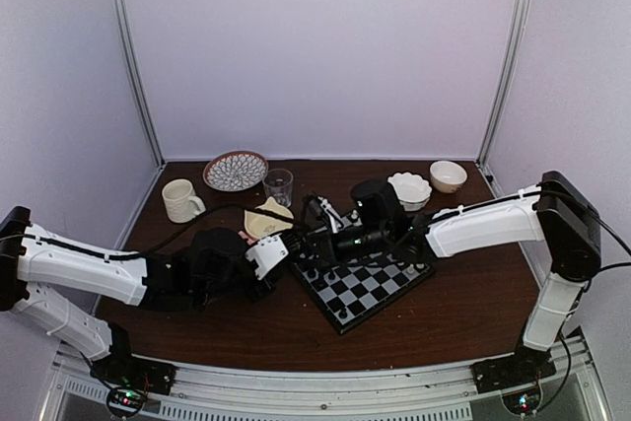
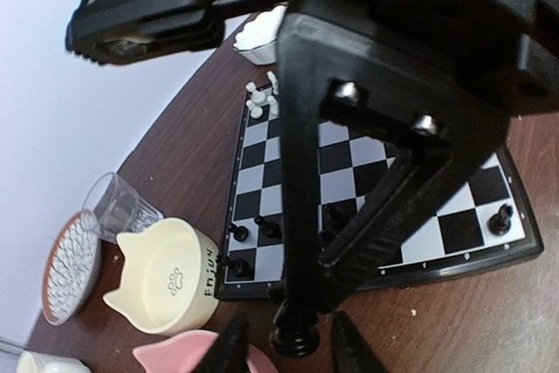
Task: Set up the chess pieces on the board
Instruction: Pass from the left arm to the right, then place the knight at g8.
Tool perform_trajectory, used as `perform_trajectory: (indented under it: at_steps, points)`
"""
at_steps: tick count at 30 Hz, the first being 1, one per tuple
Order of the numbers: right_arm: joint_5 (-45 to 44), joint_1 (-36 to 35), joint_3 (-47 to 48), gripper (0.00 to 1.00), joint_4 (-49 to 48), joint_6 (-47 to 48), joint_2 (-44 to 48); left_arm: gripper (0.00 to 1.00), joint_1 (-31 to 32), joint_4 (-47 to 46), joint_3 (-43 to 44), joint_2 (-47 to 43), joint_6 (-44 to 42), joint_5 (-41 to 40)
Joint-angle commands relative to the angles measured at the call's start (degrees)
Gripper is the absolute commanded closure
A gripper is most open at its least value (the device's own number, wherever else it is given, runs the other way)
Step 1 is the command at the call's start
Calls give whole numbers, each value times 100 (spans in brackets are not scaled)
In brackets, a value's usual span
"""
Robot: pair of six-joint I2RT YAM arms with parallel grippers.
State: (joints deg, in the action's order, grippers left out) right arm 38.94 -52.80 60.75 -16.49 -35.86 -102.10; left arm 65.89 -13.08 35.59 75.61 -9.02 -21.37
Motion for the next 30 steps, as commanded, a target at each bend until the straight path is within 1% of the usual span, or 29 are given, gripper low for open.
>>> perform_trajectory:
  at_steps: [1, 2, 3, 5, 10, 15, 18, 24, 30]
  points:
    - [-558, 64, 188, 100, 612, 562, 319, 50, 33, 357, 266, -95, 319, 248]
    - [-649, 72, 244, 100, 815, 643, 367, 41, 37, 327, 204, -172, 369, 368]
    - [-838, 76, 303, 100, 1042, 818, 412, 36, 34, 298, 153, -243, 408, 472]
    - [-1129, 76, 446, 100, 1516, 1080, 476, 32, 4, 301, 95, -394, 498, 527]
    - [-1983, 76, 975, 100, 2684, 1854, 437, 32, -366, 522, 96, -646, 870, 796]
    - [-2471, 65, 1506, 100, 3281, 2271, 96, 32, -1045, 726, 87, -877, 1650, 1449]
    - [-2621, 52, 1910, 100, 3637, 2436, -166, 32, -1374, 668, -70, -1105, 1977, 1638]
    - [-3045, -88, 2943, 100, 4495, 2831, -844, 30, -1965, 656, -351, -1487, 2663, 1572]
    - [-3740, -337, 3817, 100, 5198, 3193, -1487, 30, -2094, 917, -373, -1506, 3029, 817]
